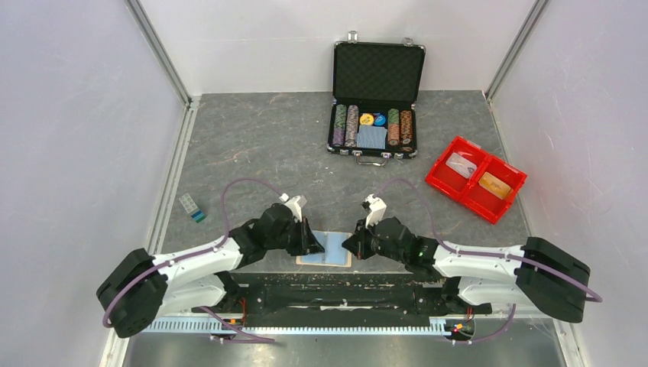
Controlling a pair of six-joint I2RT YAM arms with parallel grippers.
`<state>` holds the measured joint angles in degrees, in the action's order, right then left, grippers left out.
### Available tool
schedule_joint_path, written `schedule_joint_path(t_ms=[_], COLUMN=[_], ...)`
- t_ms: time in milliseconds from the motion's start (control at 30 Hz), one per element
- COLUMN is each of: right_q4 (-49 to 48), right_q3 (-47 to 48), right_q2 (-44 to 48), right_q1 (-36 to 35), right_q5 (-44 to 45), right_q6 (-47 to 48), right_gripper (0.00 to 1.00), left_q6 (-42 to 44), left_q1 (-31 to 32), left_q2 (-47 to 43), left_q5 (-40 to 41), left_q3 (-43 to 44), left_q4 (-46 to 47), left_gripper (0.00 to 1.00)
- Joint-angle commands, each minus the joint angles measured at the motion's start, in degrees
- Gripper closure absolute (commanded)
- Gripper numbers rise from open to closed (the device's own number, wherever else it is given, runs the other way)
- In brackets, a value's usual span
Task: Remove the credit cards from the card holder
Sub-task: Remove the credit card from the card holder.
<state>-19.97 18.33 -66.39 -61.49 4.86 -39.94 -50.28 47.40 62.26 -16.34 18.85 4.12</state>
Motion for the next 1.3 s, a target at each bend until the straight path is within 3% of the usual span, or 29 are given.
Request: schedule_joint_path(t_ms=[0, 167, 267, 433, 600, 833, 1000, 1267], right_q4=[1.8, 3.2, 1.1, -5.7, -6.3, 3.1, 6.1, 10.2], right_q3=[0.5, 0.5, 0.5, -0.6, 0.0, 1.0, 0.8, 1.5], right_q2=[2.9, 3.3, 2.2, -1.3, -6.2, -4.3, -3.3, -1.9], right_q1=[2.3, 3.9, 3.8, 2.9, 2.0, 2.2, 3.4, 3.7], right_q5=[0.4, -1.7, -4.4, -7.2, -6.7, 2.7, 4.5, 6.2], right_q6=[2.5, 2.6, -0.7, -5.3, -6.2, -5.1, -4.6, -4.2], right_gripper=[1.0, 1.0, 0.85, 0.78, 0.71, 0.65, 0.65, 0.65], left_q6=[3.5, 6.7, 7.7, 7.9, 7.7, 6.1, 3.4, 0.0], left_q1=[0.1, 0.1, 0.0, -0.3, -0.4, -0.4, -0.3, -0.2], left_q2=[-2.5, -2.3, -0.9, 1.9, 4.8, 6.2, 7.0, 7.6], left_q5=[7.2, 14.8, 18.5, 17.9, 14.2, 7.9, 2.8, -0.7], left_q3=[6.3, 10.5, 12.1, 11.5, 9.2, 5.9, 3.3, 1.0], left_q4=[-14.2, -23.9, -27.1, -25.8, -21.3, -14.4, -8.1, -1.6], left_gripper=[0.82, 0.77, 0.75, 0.64, 0.57, 0.63, 0.7, 0.73])
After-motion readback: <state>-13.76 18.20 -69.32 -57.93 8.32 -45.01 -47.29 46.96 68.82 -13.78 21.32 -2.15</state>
